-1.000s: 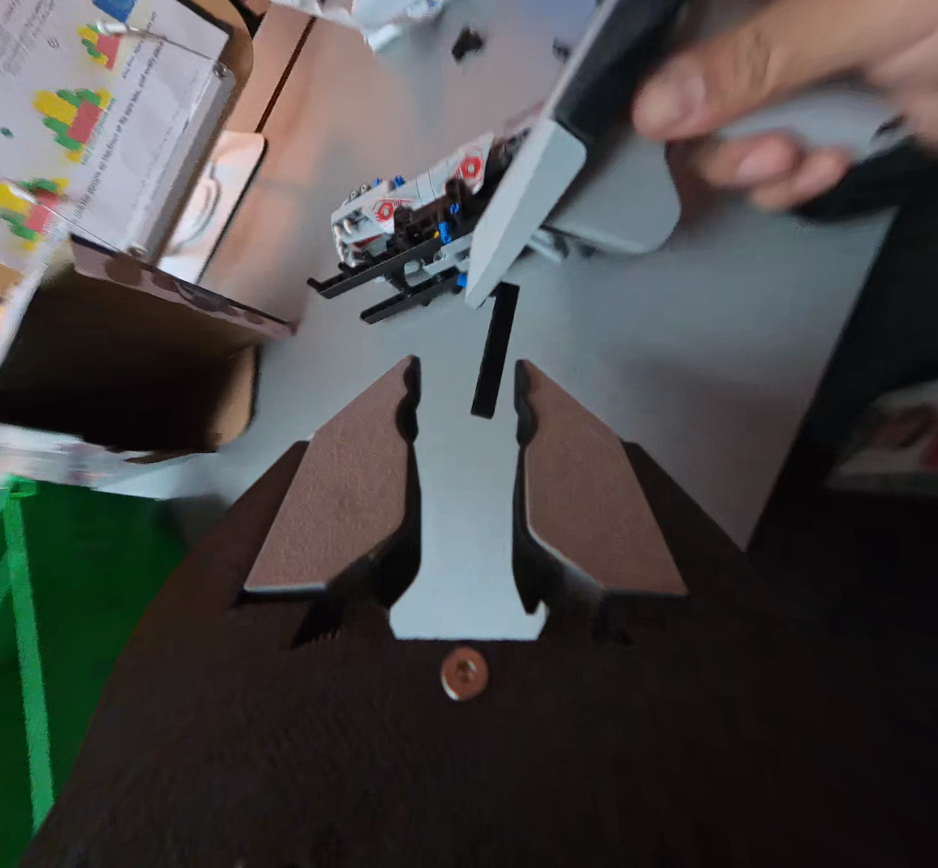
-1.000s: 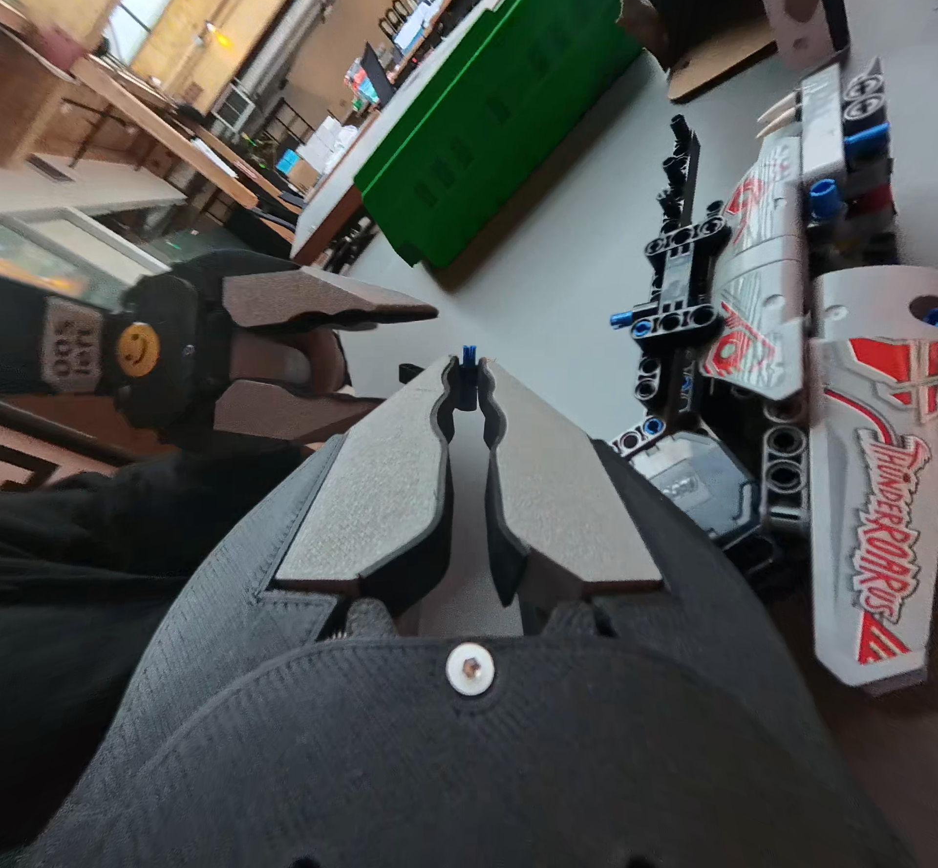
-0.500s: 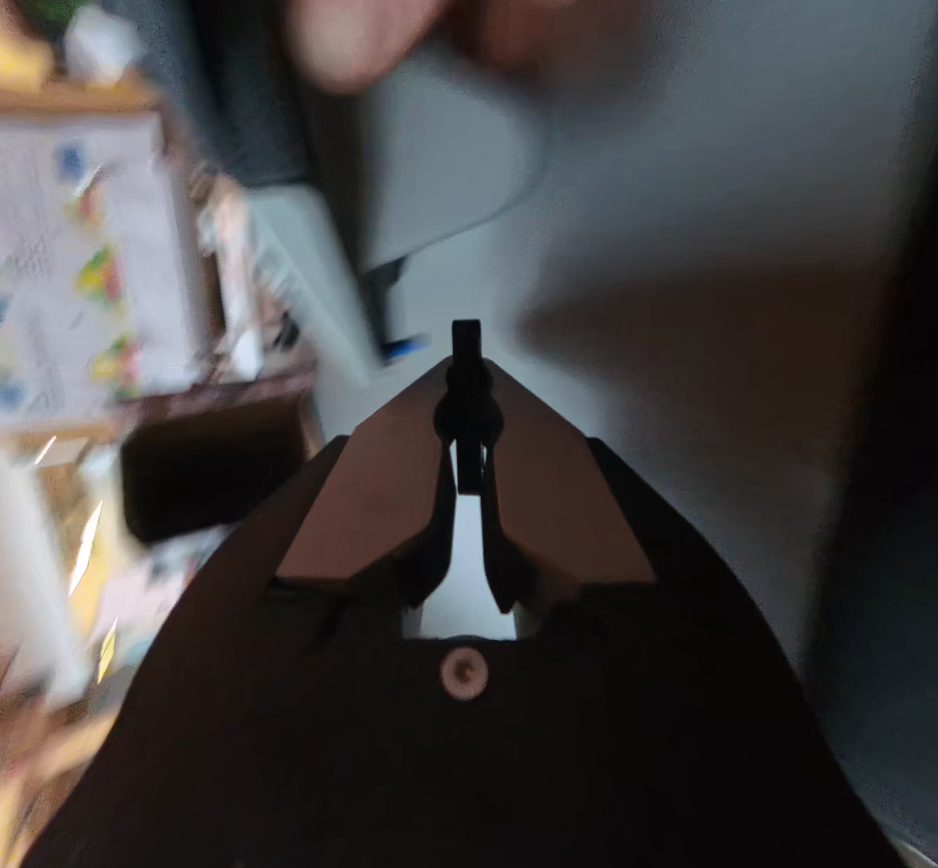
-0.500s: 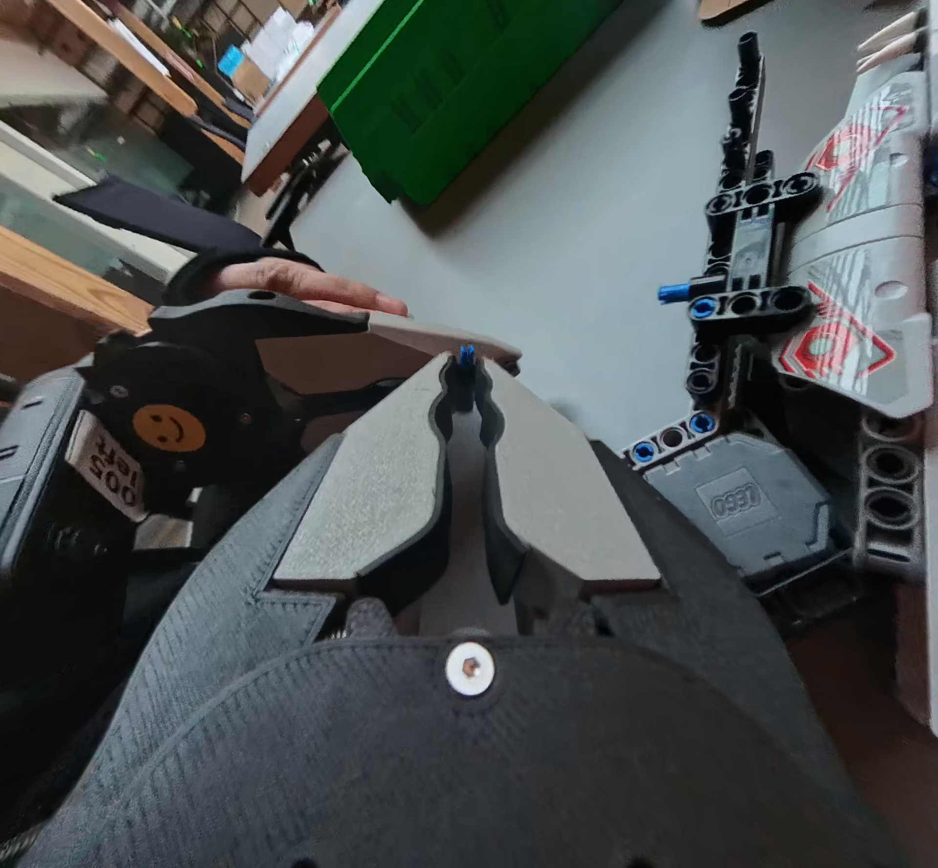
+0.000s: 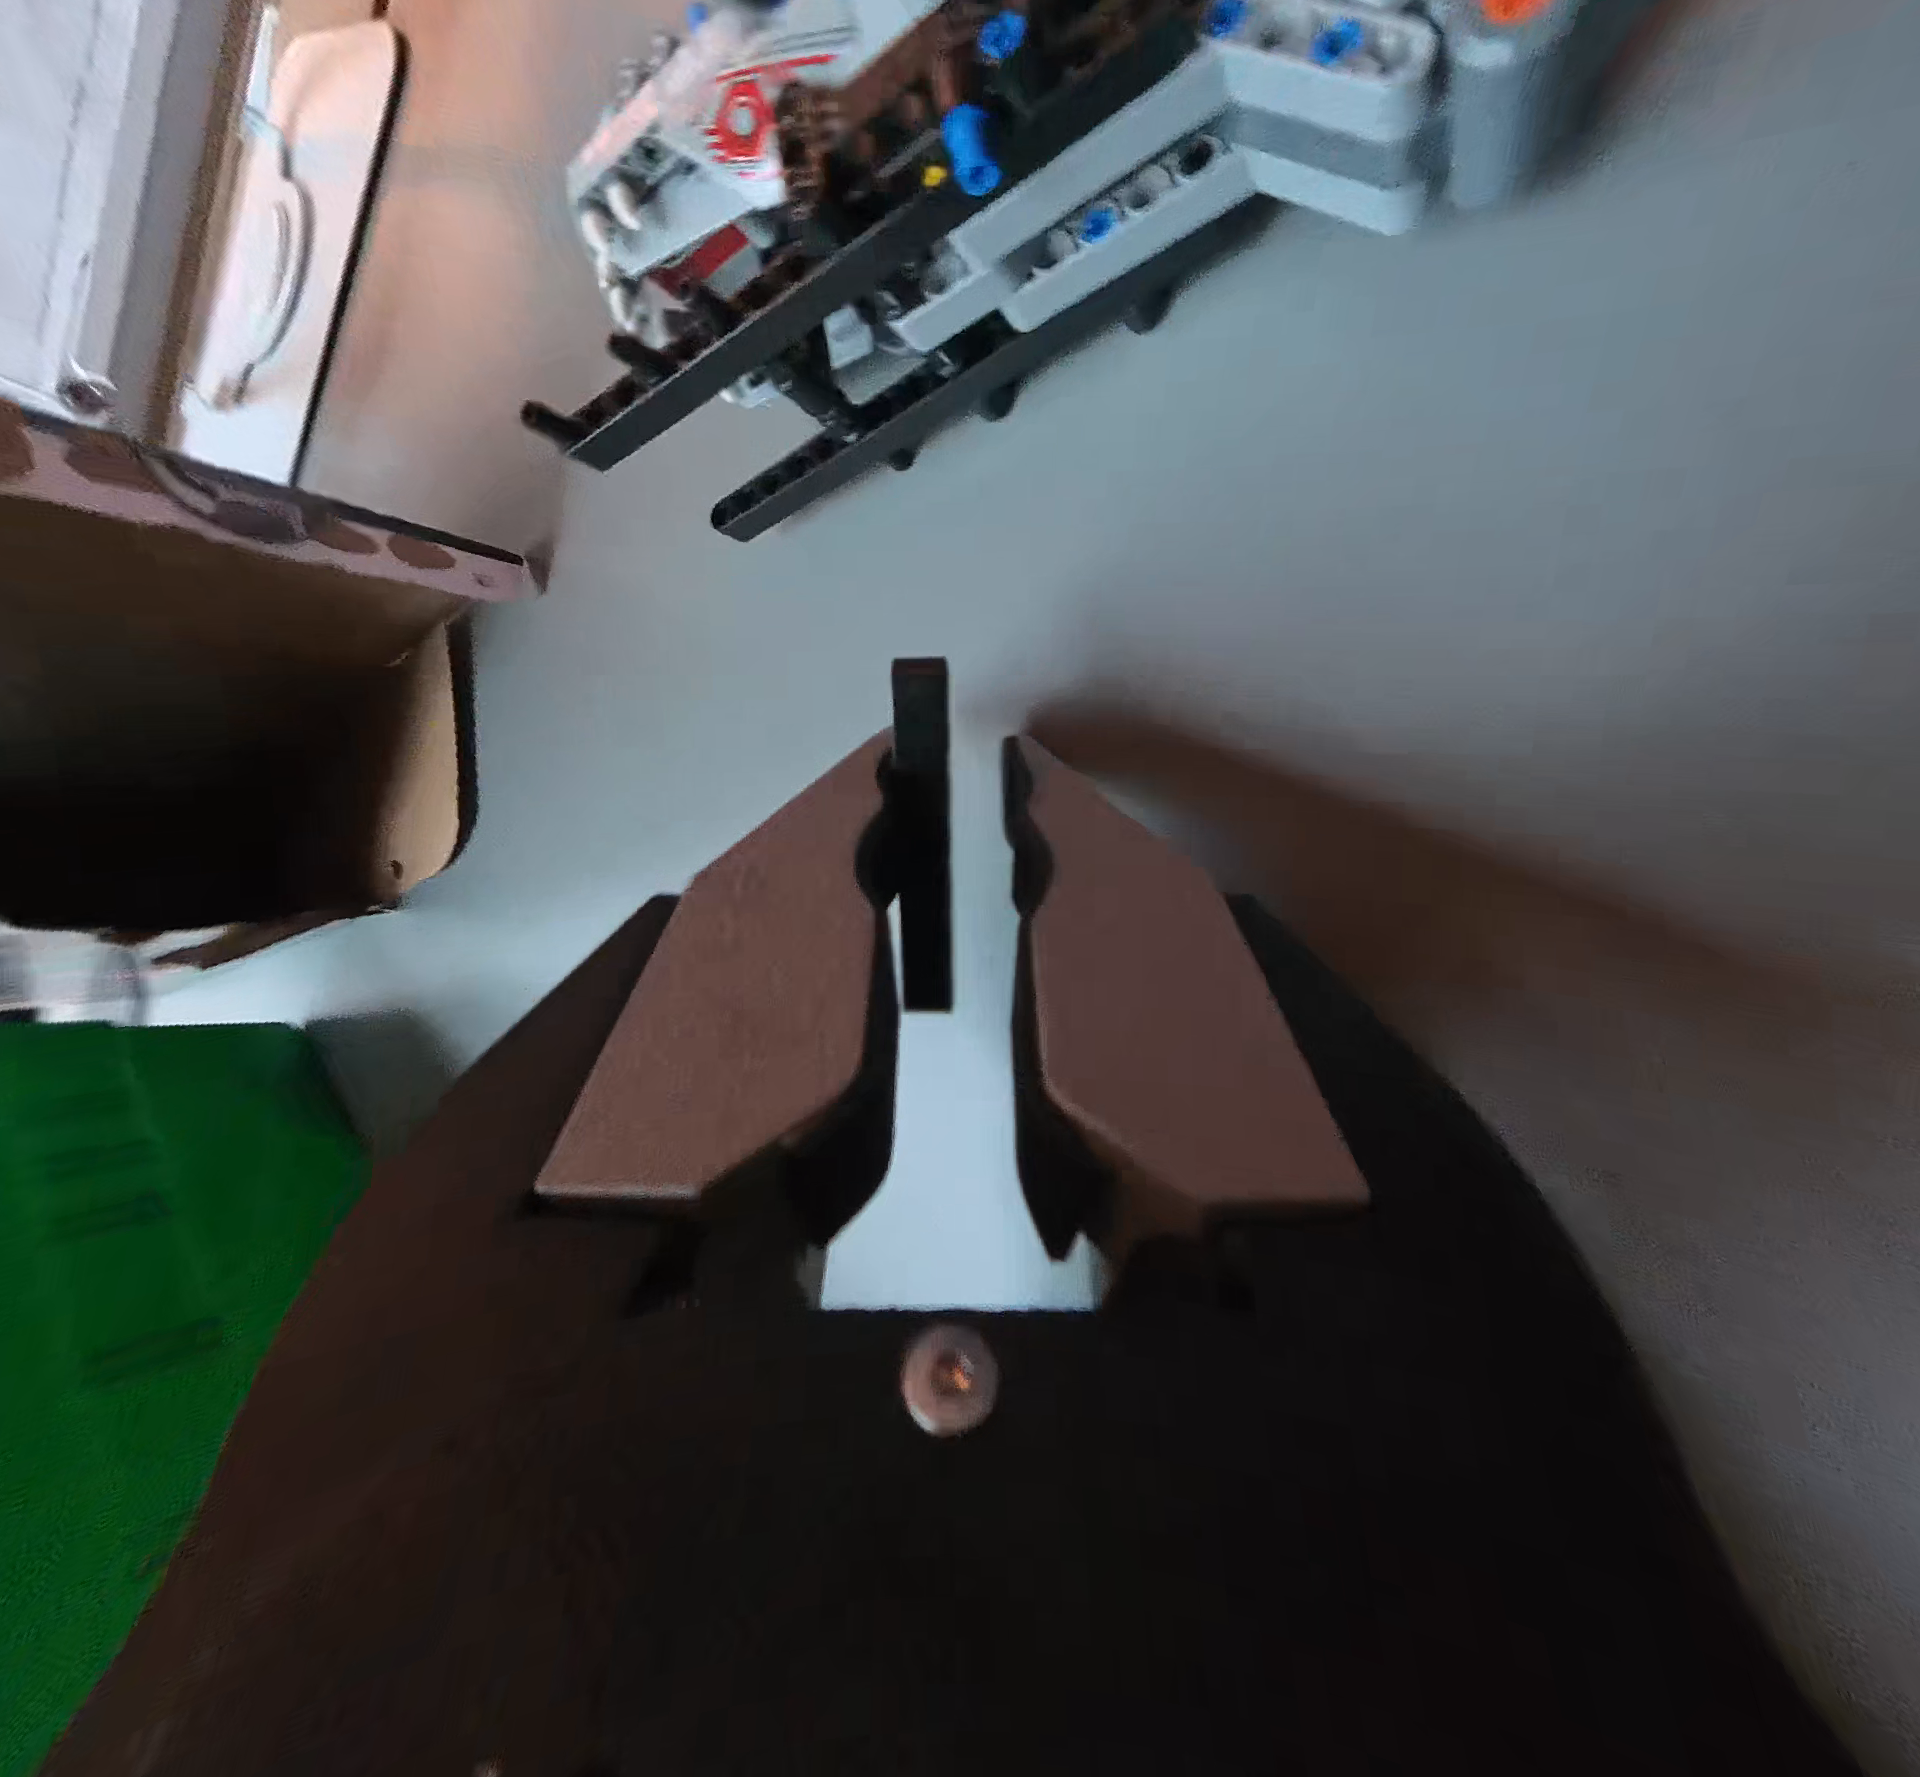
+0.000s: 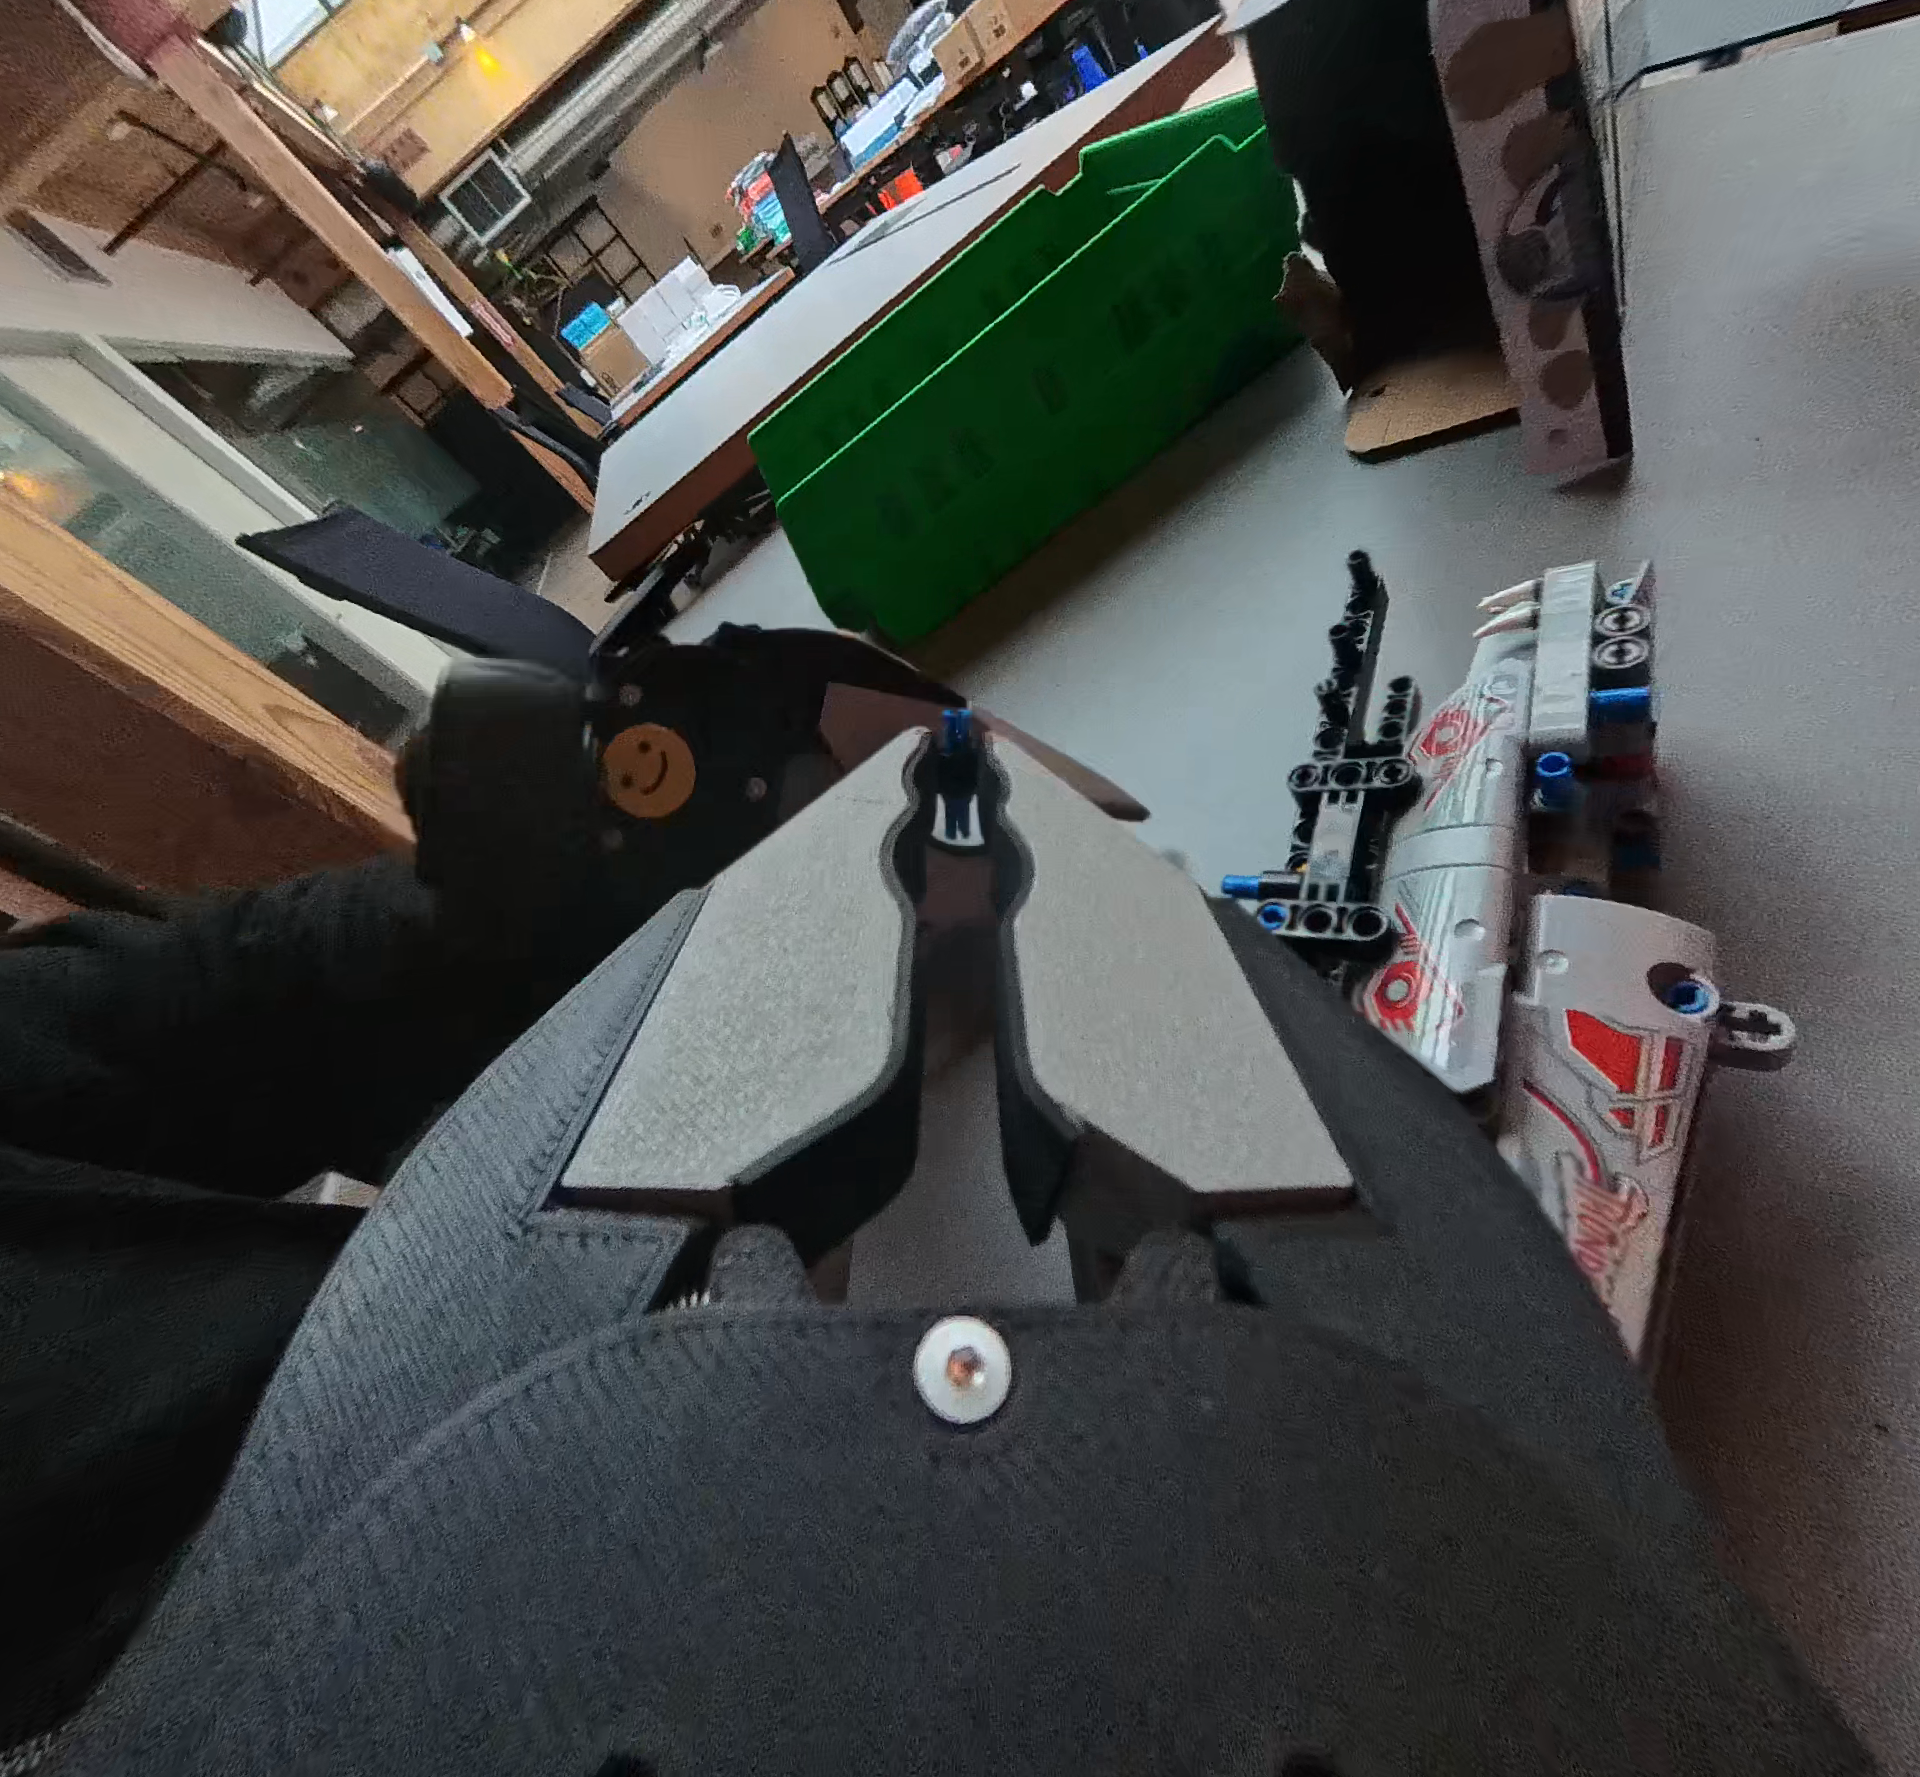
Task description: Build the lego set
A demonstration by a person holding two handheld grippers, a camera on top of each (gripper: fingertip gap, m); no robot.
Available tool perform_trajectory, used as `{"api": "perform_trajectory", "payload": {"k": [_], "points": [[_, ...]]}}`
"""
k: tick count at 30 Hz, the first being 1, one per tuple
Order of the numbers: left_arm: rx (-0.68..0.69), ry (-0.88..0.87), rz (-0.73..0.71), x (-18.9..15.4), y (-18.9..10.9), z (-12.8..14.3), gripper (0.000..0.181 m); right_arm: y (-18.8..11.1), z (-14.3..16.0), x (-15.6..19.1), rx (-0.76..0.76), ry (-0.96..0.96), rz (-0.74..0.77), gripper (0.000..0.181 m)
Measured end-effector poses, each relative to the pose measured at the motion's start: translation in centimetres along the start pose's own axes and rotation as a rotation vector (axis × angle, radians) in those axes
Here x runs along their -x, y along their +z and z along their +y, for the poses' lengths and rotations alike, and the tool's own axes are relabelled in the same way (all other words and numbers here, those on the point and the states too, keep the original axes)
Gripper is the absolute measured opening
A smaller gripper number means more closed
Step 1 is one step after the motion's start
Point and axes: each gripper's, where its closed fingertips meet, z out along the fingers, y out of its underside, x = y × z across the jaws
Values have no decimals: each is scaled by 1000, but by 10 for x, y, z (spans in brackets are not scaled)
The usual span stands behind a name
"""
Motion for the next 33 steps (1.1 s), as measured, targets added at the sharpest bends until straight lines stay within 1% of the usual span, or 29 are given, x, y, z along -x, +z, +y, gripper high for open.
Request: {"api": "perform_trajectory", "payload": {"k": [1, 3, 4, 7, 9, 10, 13, 16, 18, 21, 24, 26, 30, 33], "points": [[-23, -50, 34, 0, -1, -1, 22, -2, 1, -2, 6, -5, 10, 3], [-87, -144, 145, -6, -6, -8, 45, -6, 0, -5, -8, -1, 15, 3], [-117, -184, 188, -8, -10, -11, 54, -8, -1, -6, -22, 11, 3, 3], [-191, -289, 261, -5, -20, -21, 55, -12, -4, -4, -41, 67, -55, 3], [-214, -348, 270, 1, -23, -23, 52, -14, -6, -2, -54, 82, -76, 3], [-246, -371, 284, 0, -29, -28, 45, -14, -7, 0, -61, 91, -90, 3], [-365, -471, 392, -15, -50, -60, 30, -15, -11, 10, -96, 147, -166, 3], [-485, -599, 518, -27, -67, -89, 30, -11, -12, 17, -131, 175, -211, 3], [-549, -673, 591, -27, -76, -99, 31, -10, -10, 22, -138, 175, -231, 2], [-588, -764, 606, -13, -78, -98, 30, -8, -9, 30, -152, 171, -260, 3], [-696, -831, 692, -6, -93, -105, 14, -5, -6, 33, -142, 156, -260, 3], [-704, -858, 696, -3, -92, -103, 3, -5, -7, 36, -150, 158, -280, 3], [-708, -895, 715, -3, -92, -101, 3, -5, -7, 36, -150, 175, -287, 3], [-711, -911, 729, -2, -94, -101, 3, -12, -15, 35, -187, 190, -307, 2]]}}
